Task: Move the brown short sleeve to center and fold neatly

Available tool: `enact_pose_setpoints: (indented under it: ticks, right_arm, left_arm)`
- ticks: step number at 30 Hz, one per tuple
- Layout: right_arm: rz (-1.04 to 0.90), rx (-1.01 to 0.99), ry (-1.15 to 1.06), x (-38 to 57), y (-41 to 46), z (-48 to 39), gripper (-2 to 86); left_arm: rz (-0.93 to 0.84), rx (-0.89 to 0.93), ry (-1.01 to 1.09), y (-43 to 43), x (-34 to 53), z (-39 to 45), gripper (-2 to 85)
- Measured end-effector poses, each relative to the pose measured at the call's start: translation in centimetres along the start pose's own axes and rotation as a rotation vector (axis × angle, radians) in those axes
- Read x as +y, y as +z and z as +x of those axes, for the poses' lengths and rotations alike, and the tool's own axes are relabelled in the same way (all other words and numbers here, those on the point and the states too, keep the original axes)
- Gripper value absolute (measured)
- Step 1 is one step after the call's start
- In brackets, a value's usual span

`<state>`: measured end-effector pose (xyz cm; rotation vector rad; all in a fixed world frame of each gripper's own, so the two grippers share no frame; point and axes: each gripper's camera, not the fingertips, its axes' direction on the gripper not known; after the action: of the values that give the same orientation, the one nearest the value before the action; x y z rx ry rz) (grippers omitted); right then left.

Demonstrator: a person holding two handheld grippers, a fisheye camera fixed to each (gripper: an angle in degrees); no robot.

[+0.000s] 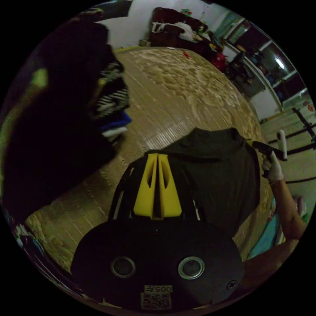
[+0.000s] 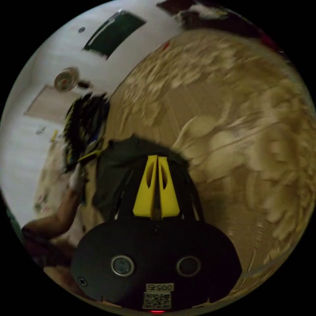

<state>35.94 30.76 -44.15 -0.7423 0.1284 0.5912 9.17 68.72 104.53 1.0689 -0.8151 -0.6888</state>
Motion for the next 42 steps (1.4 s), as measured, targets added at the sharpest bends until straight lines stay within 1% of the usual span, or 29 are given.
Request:
enact_pose_setpoints:
  ticks: [2, 4, 7, 8, 9, 10, 11, 12, 13, 15, 17, 19, 20, 21, 22, 23, 24, 26, 28, 31, 34, 37, 40, 42]
  right_arm:
    - [0.086, 0.088, 0.027, -0.5, -1.2, -1.0, -1.0]
    - [0.092, 0.089, -0.02, -0.8, -1.5, -2.7, -1.0]
    - [0.034, -0.076, -0.15, -0.1, -0.1, -6.6, -1.0]
    - [-0.027, -0.12, -0.182, 0.0, 1.2, -8.1, -1.0]
    - [-0.091, -0.11, -0.182, 0.0, 2.6, -9.3, -1.0]
    - [-0.108, -0.083, -0.171, -0.1, 3.2, -9.7, -1.0]
    - [-0.115, -0.009, -0.12, -0.4, 4.1, -10.1, -1.0]
    - [-0.117, 0.006, -0.094, -0.7, 4.8, -10.4, -1.0]
    - [-0.113, -0.027, -0.085, -0.9, 5.0, -10.6, -1.0]
    - [-0.062, -0.082, -0.031, -1.3, 5.0, -12.2, -1.0]
    - [-0.032, -0.122, -0.102, -1.4, 4.8, -14.6, -1.0]
    - [-0.063, -0.108, -0.161, -1.4, 5.6, -17.1, -1.0]
    - [-0.107, -0.082, -0.182, -1.4, 6.8, -18.5, -1.0]
    - [-0.157, -0.028, -0.179, -1.4, 8.2, -19.6, -1.1]
    - [-0.183, 0.018, -0.171, -1.4, 9.0, -20.1, -1.1]
    - [-0.176, 0.039, -0.178, -1.3, 10.0, -21.0, -1.1]
    - [-0.173, 0.016, -0.144, -1.5, 10.4, -21.8, -1.1]
    - [-0.149, -0.004, -0.121, -1.5, 10.6, -23.5, -1.0]
    - [-0.132, -0.01, -0.161, -1.5, 10.7, -25.8, -1.0]
    - [-0.128, -0.039, -0.242, -1.6, 11.7, -30.6, -1.0]
    - [-0.163, -0.098, -0.32, -2.0, 14.0, -36.1, -0.8]
    - [-0.198, -0.142, -0.401, -2.5, 17.1, -42.2, -0.2]
    - [-0.246, -0.151, -0.477, -2.7, 20.5, -48.2, 3.4]
    - [-0.282, -0.111, -0.534, -2.9, 23.5, -52.9, 5.4]
  left_arm:
    - [0.044, -0.025, -0.028, -1.0, 0.8, -0.4, -0.7]
    - [0.089, -0.097, -0.012, -2.1, 2.5, 0.3, -0.7]
    - [0.117, -0.09, 0.078, -2.1, 5.2, 2.4, -0.7]
    - [0.113, -0.082, 0.101, -1.9, 5.7, 2.9, -0.7]
    - [0.091, -0.081, 0.139, -1.1, 6.4, 3.8, -0.7]
    - [0.043, -0.105, 0.162, 0.0, 6.9, 4.4, -0.7]
    - [0.01, -0.124, 0.164, 0.7, 7.1, 4.6, -0.7]
    - [-0.027, -0.143, 0.166, 1.6, 7.5, 4.6, -0.7]
    - [0.011, -0.116, 0.152, 1.6, 8.1, 4.3, -0.7]
    - [0.01, -0.043, 0.101, 1.1, 8.8, 3.3, -0.6]
    - [0.104, -0.032, 0.052, -0.6, 10.5, 2.5, -0.6]
    - [0.18, 0.01, 0.05, -1.9, 13.2, 2.1, -0.6]
    - [0.179, 0.018, 0.053, -1.9, 13.8, 2.1, -0.6]
    - [0.135, -0.002, 0.052, -1.1, 14.8, 2.0, -0.6]
    - [0.038, -0.056, 0.042, 0.3, 15.5, 1.8, -0.5]
    - [-0.015, -0.081, 0.034, 1.1, 15.8, 1.6, -0.5]
    - [0.034, -0.056, 0.029, 1.1, 16.9, 1.3, -0.5]
    - [0.04, -0.034, -0.02, 0.2, 18.4, 0.7, -0.5]
    - [0.136, -0.027, -0.041, -2.1, 21.4, 0.5, -0.4]
    - [0.176, 0.027, -0.037, -3.4, 25.9, 0.5, -0.1]
    - [0.144, 0.005, -0.027, -3.2, 30.0, 0.9, 0.8]
    - [0.166, 0.027, -0.01, -3.2, 33.6, 1.3, 4.2]
    - [0.195, 0.042, -0.018, -3.5, 36.7, 1.7, 7.7]
    - [0.189, 0.052, -0.03, -3.5, 38.2, 1.9, 9.4]
